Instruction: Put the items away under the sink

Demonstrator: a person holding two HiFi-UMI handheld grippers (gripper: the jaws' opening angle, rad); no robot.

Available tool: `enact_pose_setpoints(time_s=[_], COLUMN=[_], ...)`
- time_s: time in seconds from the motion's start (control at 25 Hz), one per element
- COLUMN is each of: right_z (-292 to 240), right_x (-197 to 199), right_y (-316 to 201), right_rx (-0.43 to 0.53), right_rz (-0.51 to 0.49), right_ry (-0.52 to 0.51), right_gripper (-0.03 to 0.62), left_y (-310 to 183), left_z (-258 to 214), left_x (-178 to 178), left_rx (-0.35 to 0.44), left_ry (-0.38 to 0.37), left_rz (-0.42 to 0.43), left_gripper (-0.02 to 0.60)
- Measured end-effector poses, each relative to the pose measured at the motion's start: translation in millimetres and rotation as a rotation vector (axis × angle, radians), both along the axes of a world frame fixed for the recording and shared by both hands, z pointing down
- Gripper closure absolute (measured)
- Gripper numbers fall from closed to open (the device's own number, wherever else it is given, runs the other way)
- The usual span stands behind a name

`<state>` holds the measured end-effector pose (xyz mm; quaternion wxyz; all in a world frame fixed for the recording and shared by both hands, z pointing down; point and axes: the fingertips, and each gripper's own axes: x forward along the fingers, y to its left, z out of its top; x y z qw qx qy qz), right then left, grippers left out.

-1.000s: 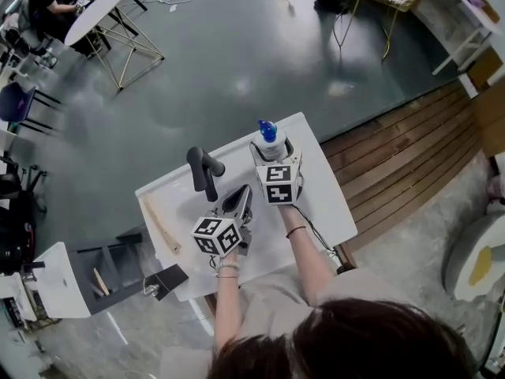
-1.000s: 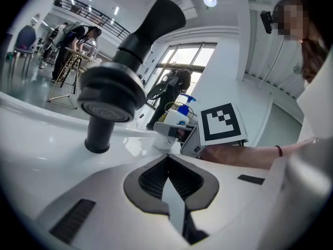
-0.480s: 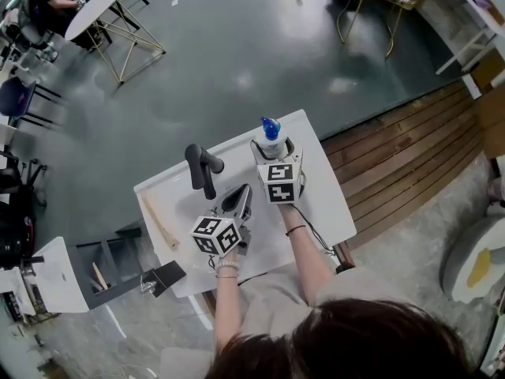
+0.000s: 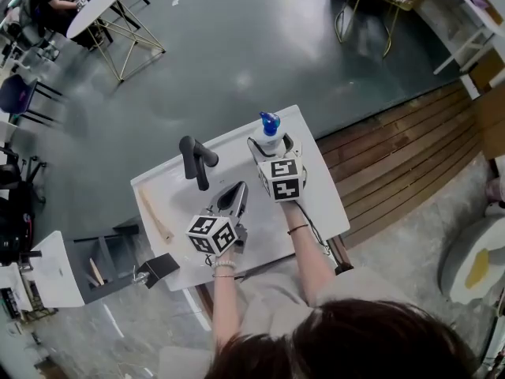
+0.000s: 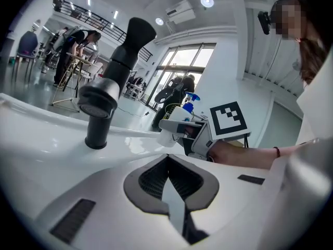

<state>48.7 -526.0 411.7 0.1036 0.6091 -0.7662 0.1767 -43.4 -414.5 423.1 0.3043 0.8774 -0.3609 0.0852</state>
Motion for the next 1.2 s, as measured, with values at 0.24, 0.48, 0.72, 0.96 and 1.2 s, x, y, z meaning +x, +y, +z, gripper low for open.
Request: enact_pose_setpoints(time_s=[0.24, 0.48, 0.72, 0.96, 1.2], right_z=[-6.8, -14.4, -24.0, -34.7, -46.8], right_x=[-6.8, -7.7, -4.8, -5.3, -6.2], right_y=[16.7, 32.3, 44.8, 55.4, 79.1], right_rx=[0.006, 0.015, 0.032, 0.048, 0.067], right_rz=[-0.06, -0.099, -0.114, -0.11, -0.108], right_ry=[-0.021, -0.046, -0.062, -0.071, -0.059], right_gripper=[0.238, 0.238, 0.238, 0.238, 0.238], left_y=[8.5, 17.4, 28.4, 39.1, 56.7], left_z=[-7.1, -15.1, -20.6, -24.7, -29.8], left_x=[-4.6, -1.8, 1.6, -0.7, -9.4], left_rx=[0.028, 0.053, 0.078, 0.092, 0.11], left_ry=[-0.003, 0.001, 0.006, 0.012, 0.047], left_rz=[-0.033, -0.051, -0.055, -0.036, -0.05], left_gripper=[0.578, 0.578, 0.578, 0.578, 0.578])
